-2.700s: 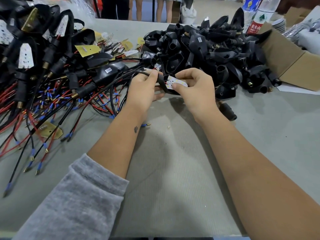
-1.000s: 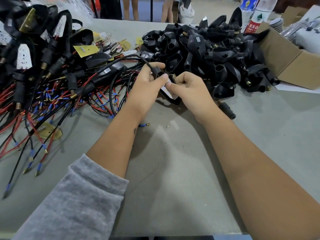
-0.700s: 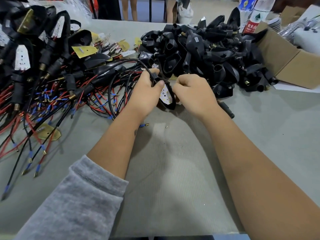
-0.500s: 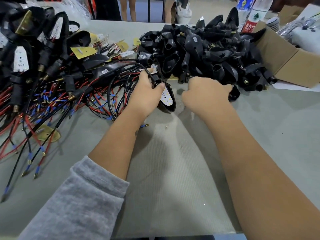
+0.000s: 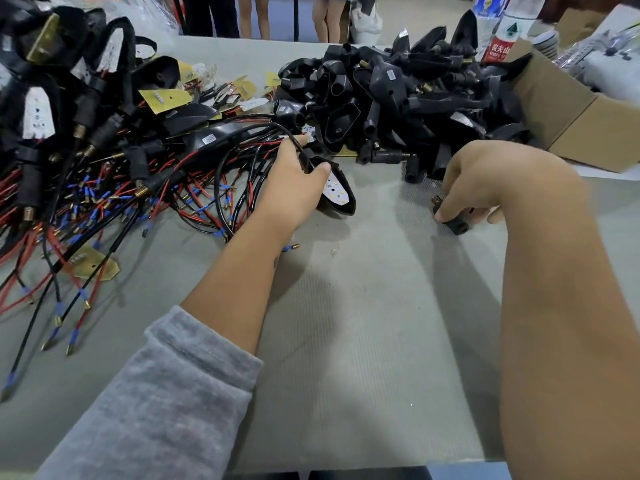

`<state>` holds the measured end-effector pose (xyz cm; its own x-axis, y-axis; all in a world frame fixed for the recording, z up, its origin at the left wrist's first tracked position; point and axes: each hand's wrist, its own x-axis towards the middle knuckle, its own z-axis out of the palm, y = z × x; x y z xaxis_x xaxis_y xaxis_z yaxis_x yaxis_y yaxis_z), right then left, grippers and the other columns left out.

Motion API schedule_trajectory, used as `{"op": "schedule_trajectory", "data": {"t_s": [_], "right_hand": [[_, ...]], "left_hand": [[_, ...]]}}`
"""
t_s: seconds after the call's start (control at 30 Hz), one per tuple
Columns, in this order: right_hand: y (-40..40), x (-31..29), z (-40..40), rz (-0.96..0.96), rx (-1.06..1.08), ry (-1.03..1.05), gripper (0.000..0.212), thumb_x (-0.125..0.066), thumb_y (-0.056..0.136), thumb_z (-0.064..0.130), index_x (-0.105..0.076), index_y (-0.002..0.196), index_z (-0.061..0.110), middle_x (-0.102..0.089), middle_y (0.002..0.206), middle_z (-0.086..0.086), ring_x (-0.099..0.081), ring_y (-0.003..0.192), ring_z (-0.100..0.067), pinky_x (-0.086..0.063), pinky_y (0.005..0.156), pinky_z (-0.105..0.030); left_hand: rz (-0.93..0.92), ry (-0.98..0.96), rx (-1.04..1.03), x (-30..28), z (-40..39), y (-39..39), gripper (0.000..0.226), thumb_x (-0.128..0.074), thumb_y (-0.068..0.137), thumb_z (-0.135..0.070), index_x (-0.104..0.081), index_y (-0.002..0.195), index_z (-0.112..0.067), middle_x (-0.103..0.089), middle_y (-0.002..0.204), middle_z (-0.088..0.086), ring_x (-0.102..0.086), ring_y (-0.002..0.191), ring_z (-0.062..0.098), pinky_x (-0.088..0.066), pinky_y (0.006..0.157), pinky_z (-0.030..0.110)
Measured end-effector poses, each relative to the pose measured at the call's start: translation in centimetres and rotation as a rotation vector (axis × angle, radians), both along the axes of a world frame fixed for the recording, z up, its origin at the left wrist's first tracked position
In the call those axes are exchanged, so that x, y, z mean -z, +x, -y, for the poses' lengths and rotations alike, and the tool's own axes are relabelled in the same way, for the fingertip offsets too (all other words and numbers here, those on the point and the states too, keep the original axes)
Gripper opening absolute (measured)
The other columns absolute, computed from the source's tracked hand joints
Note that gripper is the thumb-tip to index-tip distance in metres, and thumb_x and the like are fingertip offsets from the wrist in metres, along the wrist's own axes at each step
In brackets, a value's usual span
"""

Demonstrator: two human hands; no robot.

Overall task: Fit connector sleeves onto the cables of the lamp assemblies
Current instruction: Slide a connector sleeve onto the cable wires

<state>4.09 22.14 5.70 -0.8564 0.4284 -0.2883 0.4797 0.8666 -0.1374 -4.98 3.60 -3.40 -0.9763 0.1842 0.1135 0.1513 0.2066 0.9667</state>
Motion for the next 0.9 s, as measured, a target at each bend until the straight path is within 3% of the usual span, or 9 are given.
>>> {"op": "schedule_trajectory", "data": {"t_s": [0.07, 0.13, 0.3, 0.43, 0.5, 0.67, 0.73, 0.8, 0.9], "right_hand": [[-0.4, 0.5, 0.1, 0.009, -0.020, 0.001, 0.031, -0.080, 0.075, 0.008, -0.064, 0.102, 0.004, -0.072, 0.083, -0.018, -0.072, 0.081, -0.035, -0.057, 0.084, -0.051], [-0.8, 1.0, 0.2, -0.014, -0.047, 0.025, 0.031, -0.078, 0.075, 0.007, -0.064, 0.103, 0.006, -0.071, 0.084, -0.015, -0.071, 0.077, -0.033, -0.058, 0.083, -0.049], [-1.8, 2.2, 0.5, -0.100, -0.159, -0.051, 0.011, -0.071, 0.077, 0.010, -0.066, 0.084, 0.004, -0.068, 0.080, -0.016, -0.064, 0.065, -0.028, -0.050, 0.060, -0.028], [-2.3, 3.3, 0.1, -0.253, -0.244, -0.459, 0.007, -0.069, 0.086, 0.007, -0.071, 0.090, 0.013, -0.068, 0.068, 0.000, -0.062, 0.057, -0.013, -0.044, 0.049, -0.022], [-2.5, 3.9, 0.1, -0.378, -0.274, -0.640, 0.016, -0.067, 0.088, 0.005, -0.069, 0.084, 0.020, -0.063, 0.064, 0.009, -0.058, 0.059, -0.007, -0.046, 0.055, -0.018], [-2.9, 5.0, 1.7, -0.600, -0.283, -1.218, 0.019, -0.056, 0.095, 0.006, -0.069, 0.089, 0.018, -0.066, 0.077, 0.004, -0.060, 0.078, -0.010, -0.046, 0.072, -0.022], [-3.0, 5.4, 2.6, -0.604, -0.208, -1.477, 0.019, -0.053, 0.094, 0.012, -0.070, 0.086, 0.016, -0.064, 0.088, -0.008, -0.061, 0.090, -0.019, -0.048, 0.087, -0.033], [-3.2, 5.6, 3.2, -0.551, -0.121, -1.637, 0.017, -0.048, 0.095, 0.014, -0.064, 0.091, 0.013, -0.064, 0.106, -0.012, -0.061, 0.100, -0.026, -0.046, 0.098, -0.045], [-3.3, 6.0, 3.9, -0.440, -0.132, -1.717, 0.016, -0.042, 0.094, 0.012, -0.053, 0.105, 0.010, -0.062, 0.114, -0.015, -0.059, 0.097, -0.029, -0.050, 0.084, -0.043]], "left_hand": [[-0.031, -0.023, -0.033, -0.1, 0.0, 0.1, 0.041, -0.060, 0.094, -0.021, -0.045, 0.132, -0.024, -0.053, 0.103, -0.021, -0.055, 0.099, 0.002, -0.043, 0.082, 0.016], [-0.047, -0.045, -0.043, -0.2, 0.1, 0.2, 0.038, -0.061, 0.093, -0.023, -0.046, 0.128, -0.026, -0.050, 0.097, -0.025, -0.054, 0.095, 0.001, -0.039, 0.078, 0.015], [-0.018, -0.037, 0.009, -0.4, 0.1, 0.6, 0.039, -0.066, 0.089, -0.020, -0.047, 0.122, -0.028, -0.065, 0.104, -0.013, -0.062, 0.101, 0.008, -0.047, 0.096, 0.029], [0.007, -0.057, 0.050, -0.8, 0.2, 1.1, 0.039, -0.071, 0.086, -0.020, -0.051, 0.119, -0.026, -0.070, 0.100, -0.006, -0.067, 0.095, 0.010, -0.051, 0.094, 0.034], [0.015, -0.053, 0.068, -1.0, 0.2, 1.2, 0.040, -0.073, 0.085, -0.018, -0.053, 0.119, -0.022, -0.072, 0.098, -0.001, -0.068, 0.092, 0.012, -0.053, 0.092, 0.034], [-0.035, -0.131, 0.234, -1.7, 0.6, 1.8, 0.021, -0.075, 0.084, -0.014, -0.063, 0.101, -0.014, -0.069, 0.064, -0.014, -0.064, 0.064, -0.004, -0.046, 0.063, 0.011], [-0.004, -0.179, 0.374, -2.0, 0.7, 2.2, 0.017, -0.075, 0.084, -0.013, -0.066, 0.098, -0.012, -0.073, 0.072, -0.007, -0.068, 0.071, 0.003, -0.051, 0.068, 0.015], [0.017, -0.256, 0.493, -2.3, 0.6, 2.6, 0.021, -0.075, 0.083, -0.014, -0.068, 0.100, -0.005, -0.072, 0.087, 0.011, -0.066, 0.081, 0.024, -0.050, 0.081, 0.033], [-0.026, -0.406, 0.566, -2.7, 0.2, 3.1, 0.029, -0.078, 0.081, -0.024, -0.060, 0.073, -0.002, -0.048, 0.075, 0.011, -0.042, 0.067, 0.016, -0.031, 0.065, 0.028]]}}
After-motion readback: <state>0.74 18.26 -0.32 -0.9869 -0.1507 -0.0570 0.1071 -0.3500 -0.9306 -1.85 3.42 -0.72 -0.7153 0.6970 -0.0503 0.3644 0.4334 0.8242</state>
